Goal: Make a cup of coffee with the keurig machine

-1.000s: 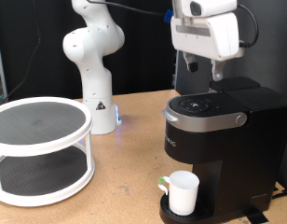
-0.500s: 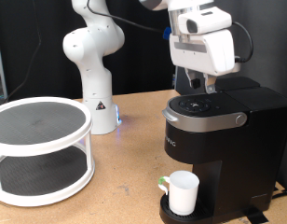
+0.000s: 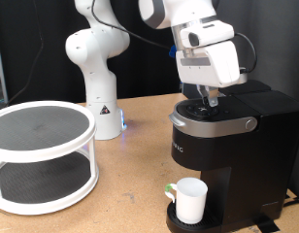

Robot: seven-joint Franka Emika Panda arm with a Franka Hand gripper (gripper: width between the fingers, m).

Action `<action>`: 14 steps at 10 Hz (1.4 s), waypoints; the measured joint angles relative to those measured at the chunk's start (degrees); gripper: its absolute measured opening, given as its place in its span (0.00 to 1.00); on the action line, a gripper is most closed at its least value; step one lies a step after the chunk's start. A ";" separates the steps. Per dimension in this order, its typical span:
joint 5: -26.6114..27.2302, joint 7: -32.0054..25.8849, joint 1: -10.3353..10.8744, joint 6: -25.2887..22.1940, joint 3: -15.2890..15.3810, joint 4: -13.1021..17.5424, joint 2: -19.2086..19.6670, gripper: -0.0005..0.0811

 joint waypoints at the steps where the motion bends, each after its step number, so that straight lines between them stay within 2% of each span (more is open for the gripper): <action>1: 0.00 0.00 0.00 0.92 0.00 -0.65 -0.04 0.02; 6: -0.14 -0.19 0.00 2.63 0.00 -3.27 -1.45 0.01; 9: -1.84 1.59 -0.05 1.48 0.01 -3.27 -1.74 0.01; 11: -2.40 4.29 -0.24 -3.04 0.00 -1.35 -0.90 0.01; 14: -0.96 6.59 -0.42 -11.49 -0.36 3.79 2.28 0.01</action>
